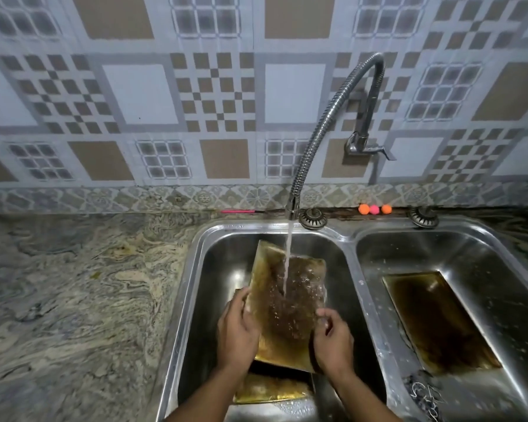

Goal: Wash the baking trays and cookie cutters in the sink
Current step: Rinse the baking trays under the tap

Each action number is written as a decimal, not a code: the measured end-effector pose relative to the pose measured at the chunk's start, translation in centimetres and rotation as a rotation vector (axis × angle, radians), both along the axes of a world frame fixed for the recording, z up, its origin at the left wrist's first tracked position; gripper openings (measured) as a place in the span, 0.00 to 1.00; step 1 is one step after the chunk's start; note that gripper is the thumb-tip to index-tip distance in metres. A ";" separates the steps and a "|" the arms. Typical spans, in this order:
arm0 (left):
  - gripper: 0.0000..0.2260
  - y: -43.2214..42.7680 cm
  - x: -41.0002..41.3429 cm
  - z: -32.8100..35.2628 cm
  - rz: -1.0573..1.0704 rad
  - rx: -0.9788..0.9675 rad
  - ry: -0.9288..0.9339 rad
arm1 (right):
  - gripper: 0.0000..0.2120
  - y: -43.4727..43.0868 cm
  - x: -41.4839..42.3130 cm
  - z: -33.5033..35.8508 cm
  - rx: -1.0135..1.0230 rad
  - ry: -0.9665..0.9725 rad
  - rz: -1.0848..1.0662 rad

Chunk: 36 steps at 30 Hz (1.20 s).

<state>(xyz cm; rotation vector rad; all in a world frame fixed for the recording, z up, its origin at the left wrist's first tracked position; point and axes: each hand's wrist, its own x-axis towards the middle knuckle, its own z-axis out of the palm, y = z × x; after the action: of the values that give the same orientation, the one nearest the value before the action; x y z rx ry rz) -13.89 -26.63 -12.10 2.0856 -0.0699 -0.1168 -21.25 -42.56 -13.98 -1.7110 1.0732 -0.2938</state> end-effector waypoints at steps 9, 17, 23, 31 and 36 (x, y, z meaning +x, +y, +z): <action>0.18 -8.0 1.8 8.4 -0.250 -0.092 -0.055 | 0.10 -4.7 -0.9 5.3 0.022 -0.120 -0.247; 0.08 -9.7 4.7 11.9 -0.155 -0.032 0.073 | 0.13 -5.2 -0.4 7.0 0.175 -0.122 -0.331; 0.05 -7.6 6.7 10.6 -0.106 0.016 0.207 | 0.14 -4.4 0.4 9.6 0.040 -0.256 -0.288; 0.15 -8.0 4.8 8.5 -0.168 -0.037 0.362 | 0.18 -3.7 -0.4 11.9 -0.518 -0.465 0.095; 0.35 -10.3 4.6 11.1 -0.194 -0.565 0.559 | 0.18 -3.4 -1.0 10.7 -0.848 -0.470 0.398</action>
<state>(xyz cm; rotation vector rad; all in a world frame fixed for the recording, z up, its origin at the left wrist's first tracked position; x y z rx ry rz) -9.31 -36.95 -0.97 1.4215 0.0336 -0.7087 -22.21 -45.92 -3.24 -2.3719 0.2280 -0.9319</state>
